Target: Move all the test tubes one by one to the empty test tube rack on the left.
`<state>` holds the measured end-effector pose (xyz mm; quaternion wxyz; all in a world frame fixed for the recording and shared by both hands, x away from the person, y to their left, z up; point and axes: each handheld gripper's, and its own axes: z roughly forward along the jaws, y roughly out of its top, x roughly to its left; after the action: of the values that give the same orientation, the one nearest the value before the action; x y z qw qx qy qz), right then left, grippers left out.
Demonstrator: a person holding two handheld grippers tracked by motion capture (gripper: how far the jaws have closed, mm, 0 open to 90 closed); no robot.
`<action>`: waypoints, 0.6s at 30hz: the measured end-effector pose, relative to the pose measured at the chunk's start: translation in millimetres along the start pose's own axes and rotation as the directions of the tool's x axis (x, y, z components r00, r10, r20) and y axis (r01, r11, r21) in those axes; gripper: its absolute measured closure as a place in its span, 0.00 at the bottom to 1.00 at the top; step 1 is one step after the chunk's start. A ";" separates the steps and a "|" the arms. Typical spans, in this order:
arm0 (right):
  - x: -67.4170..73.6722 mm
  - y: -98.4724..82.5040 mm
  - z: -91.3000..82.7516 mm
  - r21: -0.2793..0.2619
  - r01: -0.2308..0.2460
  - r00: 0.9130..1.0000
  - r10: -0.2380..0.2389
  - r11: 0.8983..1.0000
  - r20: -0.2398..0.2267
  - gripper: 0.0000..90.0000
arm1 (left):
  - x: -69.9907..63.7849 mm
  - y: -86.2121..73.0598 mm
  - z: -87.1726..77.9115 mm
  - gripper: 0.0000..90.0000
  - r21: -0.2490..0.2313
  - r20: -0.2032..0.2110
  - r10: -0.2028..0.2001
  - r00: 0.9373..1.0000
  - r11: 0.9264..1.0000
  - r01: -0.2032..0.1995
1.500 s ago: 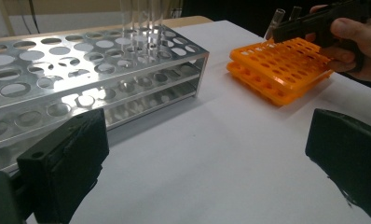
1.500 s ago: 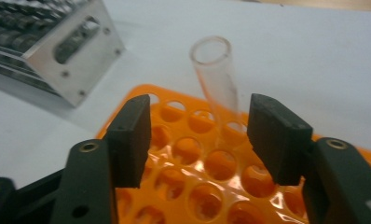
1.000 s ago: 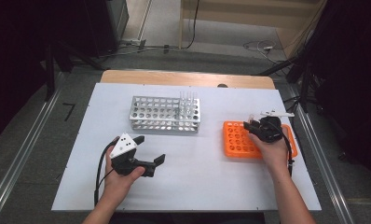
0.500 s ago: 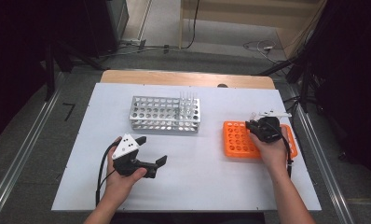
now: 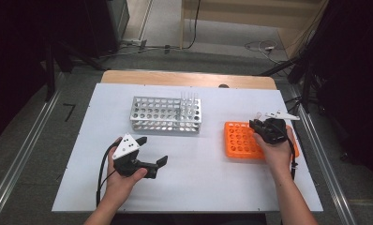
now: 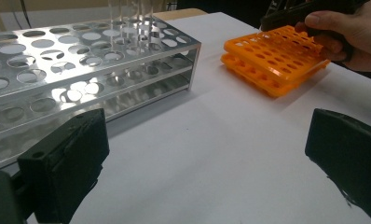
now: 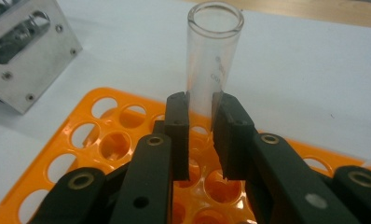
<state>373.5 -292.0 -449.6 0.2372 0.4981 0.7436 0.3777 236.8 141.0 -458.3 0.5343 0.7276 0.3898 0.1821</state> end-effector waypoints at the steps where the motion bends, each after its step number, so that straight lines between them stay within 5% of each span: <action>1: -0.2 0.4 -1.9 -0.015 0.004 1.000 -0.004 1.000 -0.002 0.82 | -0.6 0.3 0.2 0.00 -0.002 0.001 0.001 1.000 1.000 -0.001; 11: 7.1 6.2 -24.9 -0.103 0.036 0.999 -0.036 0.994 -0.002 0.82 | 0.4 2.3 -5.0 0.00 -0.018 -0.006 0.003 1.000 1.000 -0.003; 18: 18.9 8.7 -37.7 -0.121 0.044 0.996 -0.054 0.992 -0.077 0.82 | 1.4 5.7 -9.2 0.00 -0.038 -0.007 -0.001 1.000 0.999 0.000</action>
<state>343.4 -284.9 -419.5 0.2459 0.4490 0.7406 0.4353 233.5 147.2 -449.9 0.5468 0.7165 0.3883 0.1920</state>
